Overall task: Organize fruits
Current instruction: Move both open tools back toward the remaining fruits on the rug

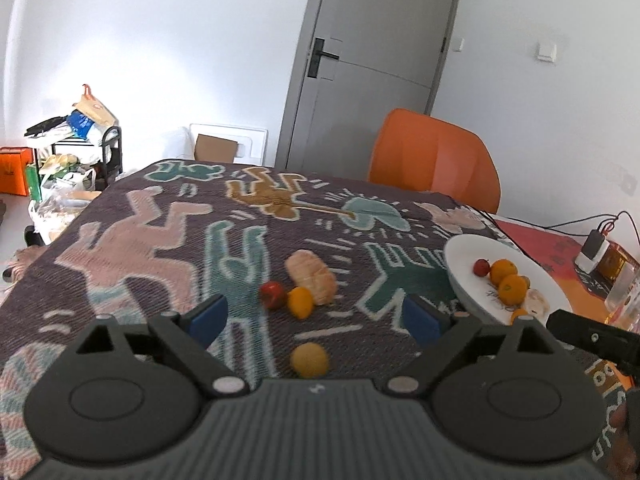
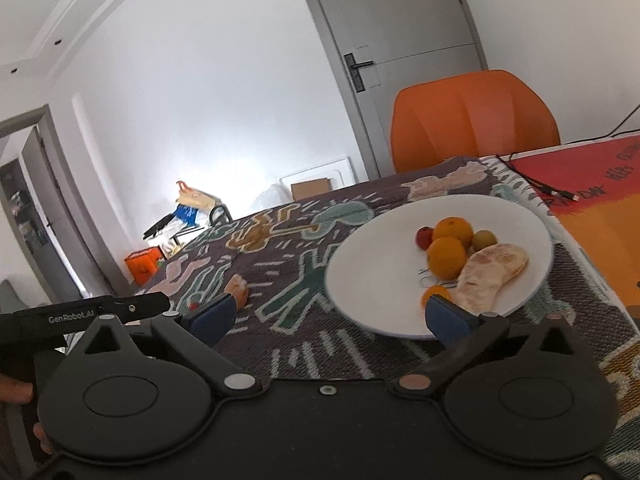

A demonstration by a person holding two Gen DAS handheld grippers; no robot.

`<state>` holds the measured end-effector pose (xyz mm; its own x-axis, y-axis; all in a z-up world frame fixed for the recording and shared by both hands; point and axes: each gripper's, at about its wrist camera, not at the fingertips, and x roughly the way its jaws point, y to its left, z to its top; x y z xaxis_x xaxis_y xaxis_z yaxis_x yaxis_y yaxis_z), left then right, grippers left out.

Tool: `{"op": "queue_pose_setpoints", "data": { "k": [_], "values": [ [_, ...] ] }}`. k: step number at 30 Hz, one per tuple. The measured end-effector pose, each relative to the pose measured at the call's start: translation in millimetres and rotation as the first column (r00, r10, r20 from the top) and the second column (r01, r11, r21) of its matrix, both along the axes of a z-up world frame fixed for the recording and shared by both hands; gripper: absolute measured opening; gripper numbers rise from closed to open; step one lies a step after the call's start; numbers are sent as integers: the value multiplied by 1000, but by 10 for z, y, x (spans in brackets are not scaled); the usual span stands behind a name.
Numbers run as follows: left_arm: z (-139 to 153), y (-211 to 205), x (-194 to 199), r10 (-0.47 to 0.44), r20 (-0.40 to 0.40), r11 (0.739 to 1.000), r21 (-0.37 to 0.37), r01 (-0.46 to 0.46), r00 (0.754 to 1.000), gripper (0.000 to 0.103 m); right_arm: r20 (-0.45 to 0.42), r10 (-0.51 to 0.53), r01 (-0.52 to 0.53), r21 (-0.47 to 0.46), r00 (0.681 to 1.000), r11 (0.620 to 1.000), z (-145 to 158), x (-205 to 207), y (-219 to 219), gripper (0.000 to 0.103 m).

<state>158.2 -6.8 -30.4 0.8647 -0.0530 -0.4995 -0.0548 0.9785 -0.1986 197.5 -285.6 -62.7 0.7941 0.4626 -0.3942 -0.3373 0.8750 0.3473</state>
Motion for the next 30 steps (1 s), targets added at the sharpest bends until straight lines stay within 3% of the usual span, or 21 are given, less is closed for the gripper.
{"op": "queue_pose_setpoints", "data": {
  "k": [5, 19, 20, 23, 30],
  "values": [
    [-49, 156, -128, 17, 2, 1000, 21, -17, 1000, 96, -8, 26, -26, -12, 1000, 1000, -2, -18, 121, 103],
    [-88, 561, -336, 76, 19, 997, -6, -76, 997, 98, -16, 128, -129, -72, 992, 989, -8, -43, 637, 103],
    [-87, 582, -343, 80, 21, 997, -5, -80, 997, 99, -17, 134, -135, -75, 991, 988, -7, -40, 674, 102],
    [-90, 644, -360, 89, 24, 996, 0, -89, 996, 101, -38, 175, -178, -92, 984, 980, -4, -16, 808, 88],
    [-131, 779, -392, 100, 26, 995, -7, -100, 995, 102, -57, 225, -231, -123, 973, 965, -25, 5, 1082, 88]
  ]
}}
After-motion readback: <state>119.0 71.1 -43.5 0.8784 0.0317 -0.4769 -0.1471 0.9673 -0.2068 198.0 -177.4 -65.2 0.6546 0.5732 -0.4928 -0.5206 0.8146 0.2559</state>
